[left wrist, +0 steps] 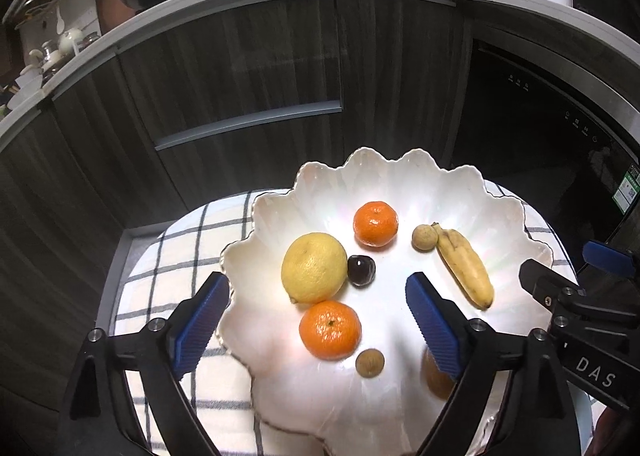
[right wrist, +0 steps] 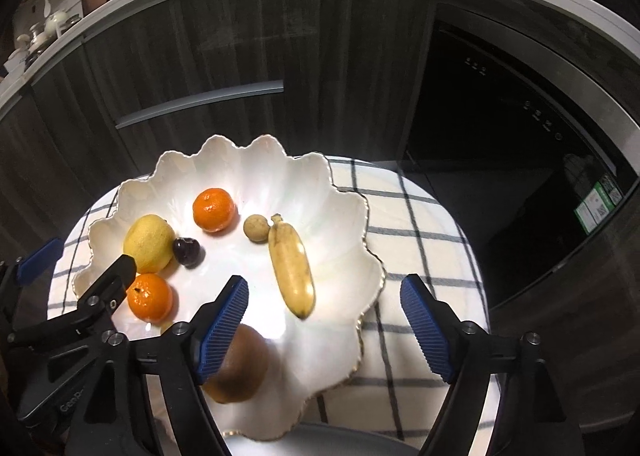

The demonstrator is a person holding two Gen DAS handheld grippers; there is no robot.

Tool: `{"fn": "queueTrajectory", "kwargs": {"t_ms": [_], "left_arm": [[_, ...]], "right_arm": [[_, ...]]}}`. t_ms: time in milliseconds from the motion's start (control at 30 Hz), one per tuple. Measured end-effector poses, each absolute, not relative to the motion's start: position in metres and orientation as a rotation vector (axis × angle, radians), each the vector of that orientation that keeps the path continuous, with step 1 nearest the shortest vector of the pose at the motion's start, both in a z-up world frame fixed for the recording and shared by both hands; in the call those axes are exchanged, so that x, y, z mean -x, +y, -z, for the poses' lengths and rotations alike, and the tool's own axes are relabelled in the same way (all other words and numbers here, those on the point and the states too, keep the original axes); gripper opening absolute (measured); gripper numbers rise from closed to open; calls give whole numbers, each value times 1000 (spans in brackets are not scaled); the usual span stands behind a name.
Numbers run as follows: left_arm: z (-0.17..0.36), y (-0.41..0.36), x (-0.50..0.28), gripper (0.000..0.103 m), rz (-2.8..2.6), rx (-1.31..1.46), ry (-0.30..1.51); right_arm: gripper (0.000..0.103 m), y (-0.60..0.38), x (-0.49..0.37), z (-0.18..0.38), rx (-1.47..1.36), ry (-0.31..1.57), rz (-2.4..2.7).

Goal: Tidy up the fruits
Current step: 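Lower the kiwi into the bowl and open the right tool, then move both tools back over the plate toward the remaining plum and tan fruit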

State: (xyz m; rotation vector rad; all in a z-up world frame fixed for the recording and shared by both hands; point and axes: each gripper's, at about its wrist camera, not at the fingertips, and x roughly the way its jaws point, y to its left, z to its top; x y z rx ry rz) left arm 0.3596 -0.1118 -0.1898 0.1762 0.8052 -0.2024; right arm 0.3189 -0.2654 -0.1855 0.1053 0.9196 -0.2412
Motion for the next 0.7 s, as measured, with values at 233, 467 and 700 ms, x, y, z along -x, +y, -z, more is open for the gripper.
{"fn": "queueTrajectory", "kwargs": {"t_ms": [233,467,700], "left_arm": [[176,-109,-328,95,198,-162,798],[163,-106,-296,95,179,-151,785],[157,-108,-263,98,188,-150,783]], "right_arm": [[80,-269,-288,171,-130,898,272],[80,-275,-254,162,-141,890,312],[87,-284,-216,159,-170,886,350]]}}
